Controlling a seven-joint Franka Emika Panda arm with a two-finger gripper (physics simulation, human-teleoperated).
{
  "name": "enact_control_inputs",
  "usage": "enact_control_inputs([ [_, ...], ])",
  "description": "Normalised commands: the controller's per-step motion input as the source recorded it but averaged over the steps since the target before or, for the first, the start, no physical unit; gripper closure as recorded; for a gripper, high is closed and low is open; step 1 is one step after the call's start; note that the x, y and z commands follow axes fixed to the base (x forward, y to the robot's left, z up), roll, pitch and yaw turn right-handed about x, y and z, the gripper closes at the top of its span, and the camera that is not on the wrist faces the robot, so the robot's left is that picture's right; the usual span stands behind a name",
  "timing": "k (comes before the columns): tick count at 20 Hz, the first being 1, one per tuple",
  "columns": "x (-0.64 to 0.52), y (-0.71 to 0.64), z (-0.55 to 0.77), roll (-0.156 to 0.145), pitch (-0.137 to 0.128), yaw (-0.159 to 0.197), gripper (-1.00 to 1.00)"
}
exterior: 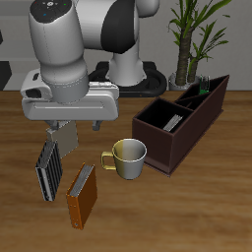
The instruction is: Place the green book into the left desk caddy's left compartment and place the black book into the left desk caddy's right compartment and place the orange book into the left desk caddy's right compartment
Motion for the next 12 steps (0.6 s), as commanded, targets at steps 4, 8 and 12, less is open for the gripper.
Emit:
enact_control_inputs([
  [4, 0.14, -0.11, -0.1, -0.035, -0.022, -0.008, -1.0],
  [8, 0.1, -0.21, -0.13, -0.03, -0.032, -0.076, -1.0],
  [12, 0.14, -0.12, -0.31, -0.023, -0.007, -0.044, -1.0],
])
